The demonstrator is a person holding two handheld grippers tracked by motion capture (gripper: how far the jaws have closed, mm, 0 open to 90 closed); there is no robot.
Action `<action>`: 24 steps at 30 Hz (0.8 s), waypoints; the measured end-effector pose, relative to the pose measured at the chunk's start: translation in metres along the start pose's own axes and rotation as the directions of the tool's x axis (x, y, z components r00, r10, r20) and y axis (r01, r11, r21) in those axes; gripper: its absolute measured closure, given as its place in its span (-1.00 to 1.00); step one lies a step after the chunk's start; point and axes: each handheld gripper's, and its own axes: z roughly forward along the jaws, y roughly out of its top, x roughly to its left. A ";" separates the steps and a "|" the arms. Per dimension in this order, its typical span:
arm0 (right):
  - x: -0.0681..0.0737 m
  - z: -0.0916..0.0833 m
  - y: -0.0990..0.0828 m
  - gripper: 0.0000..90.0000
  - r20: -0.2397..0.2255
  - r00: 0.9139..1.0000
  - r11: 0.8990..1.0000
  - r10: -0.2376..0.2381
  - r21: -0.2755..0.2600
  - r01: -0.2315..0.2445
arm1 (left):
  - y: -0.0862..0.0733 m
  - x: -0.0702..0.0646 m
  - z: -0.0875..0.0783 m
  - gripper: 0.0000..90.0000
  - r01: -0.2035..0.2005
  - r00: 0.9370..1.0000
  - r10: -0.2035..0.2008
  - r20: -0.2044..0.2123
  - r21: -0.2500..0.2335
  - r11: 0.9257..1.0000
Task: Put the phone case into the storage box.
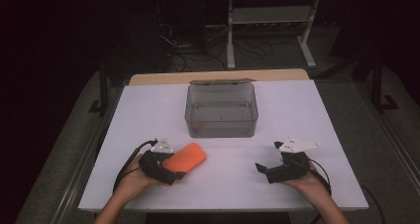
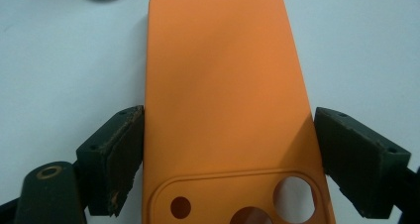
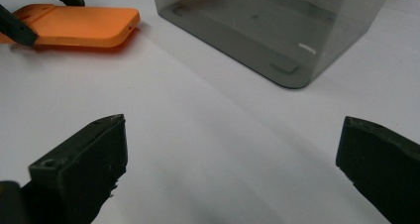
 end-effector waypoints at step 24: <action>0.000 0.001 0.000 -1.00 0.002 1.000 1.000 0.005 0.003 -0.005 | 0.016 -0.001 -0.010 -0.67 -0.071 0.995 0.074 0.065 -0.049 0.996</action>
